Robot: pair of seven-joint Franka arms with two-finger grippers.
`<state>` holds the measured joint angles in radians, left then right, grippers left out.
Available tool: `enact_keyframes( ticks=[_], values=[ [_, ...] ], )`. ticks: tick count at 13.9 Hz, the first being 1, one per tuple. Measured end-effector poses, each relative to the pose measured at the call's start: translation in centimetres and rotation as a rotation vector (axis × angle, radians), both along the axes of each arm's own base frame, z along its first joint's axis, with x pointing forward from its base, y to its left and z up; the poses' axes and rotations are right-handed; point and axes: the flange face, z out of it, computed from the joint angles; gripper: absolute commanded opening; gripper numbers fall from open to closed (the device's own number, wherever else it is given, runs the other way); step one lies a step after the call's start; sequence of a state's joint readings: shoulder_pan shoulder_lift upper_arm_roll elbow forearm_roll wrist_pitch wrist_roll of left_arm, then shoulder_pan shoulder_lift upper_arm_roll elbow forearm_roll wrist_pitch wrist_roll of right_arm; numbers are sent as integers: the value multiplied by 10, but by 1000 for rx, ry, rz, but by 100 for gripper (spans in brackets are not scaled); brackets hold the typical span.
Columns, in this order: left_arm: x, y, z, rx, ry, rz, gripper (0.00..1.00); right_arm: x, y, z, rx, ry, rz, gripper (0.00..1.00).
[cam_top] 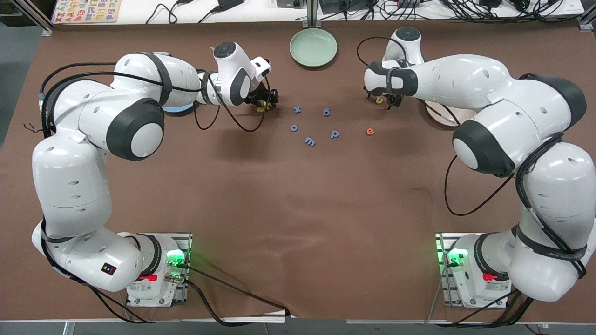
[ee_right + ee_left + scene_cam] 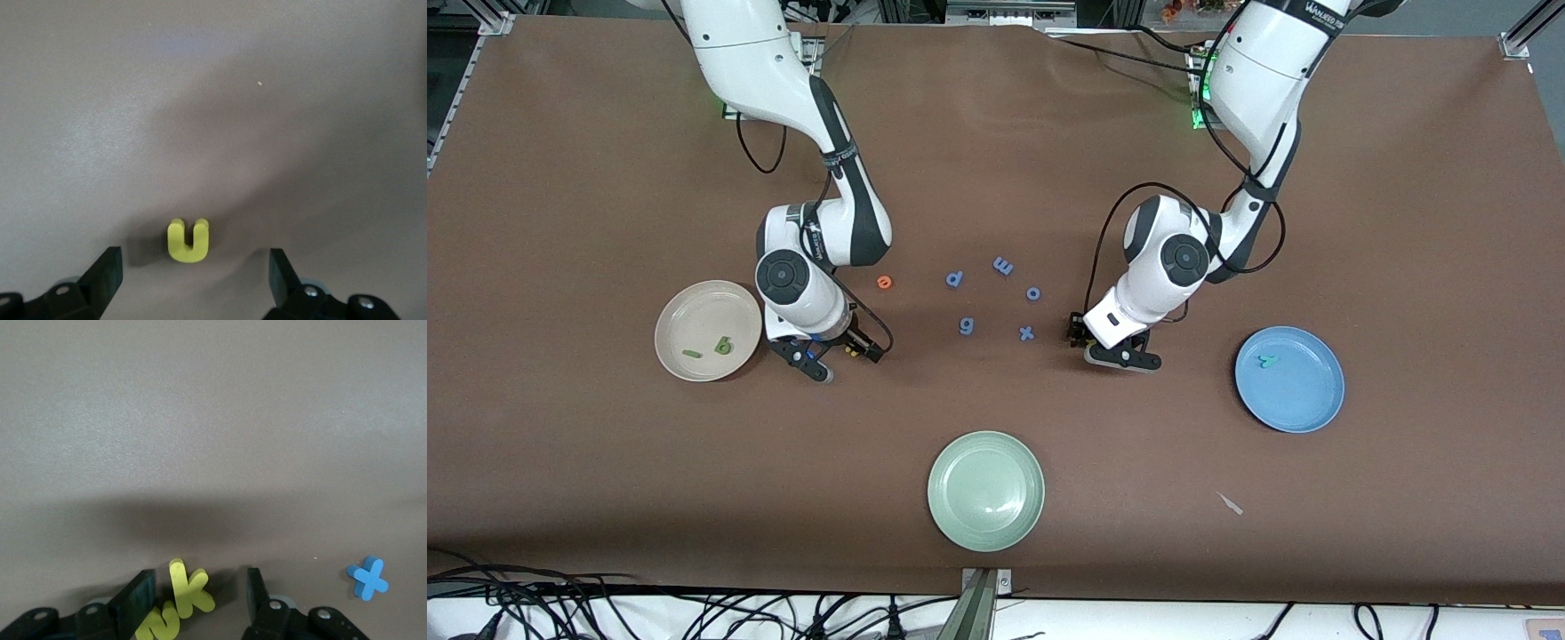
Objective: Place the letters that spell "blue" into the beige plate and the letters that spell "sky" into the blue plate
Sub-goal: 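Grasp yellow k with the left gripper while the right gripper grasps yellow u, then open the left gripper over blue plate while the right gripper opens over beige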
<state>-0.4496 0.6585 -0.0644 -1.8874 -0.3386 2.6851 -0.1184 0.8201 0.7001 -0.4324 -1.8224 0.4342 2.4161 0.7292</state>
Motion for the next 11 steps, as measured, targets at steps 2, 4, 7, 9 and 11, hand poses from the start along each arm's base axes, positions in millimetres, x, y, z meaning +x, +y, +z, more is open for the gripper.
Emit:
enact_keyframes(
  ticks=[2, 4, 7, 9, 11],
  values=[
    [-3, 1, -5, 5, 10, 0, 45, 0, 0, -1, -1, -1, 0, 41],
    [-3, 1, -5, 5, 10, 0, 36, 1, 1, 1, 2, -8, 0, 25],
    [-4, -4, -2, -2, 8, -4, 20, 3, 1, 3, 4, -12, 0, 1],
    [-4, -4, -2, -1, 8, -3, 19, 3, 1, 3, 4, -12, 0, 0],
    [-4, -2, -1, 1, 15, -1, 19, 3, 3, 4, 5, -8, 4, 0]
  ],
)
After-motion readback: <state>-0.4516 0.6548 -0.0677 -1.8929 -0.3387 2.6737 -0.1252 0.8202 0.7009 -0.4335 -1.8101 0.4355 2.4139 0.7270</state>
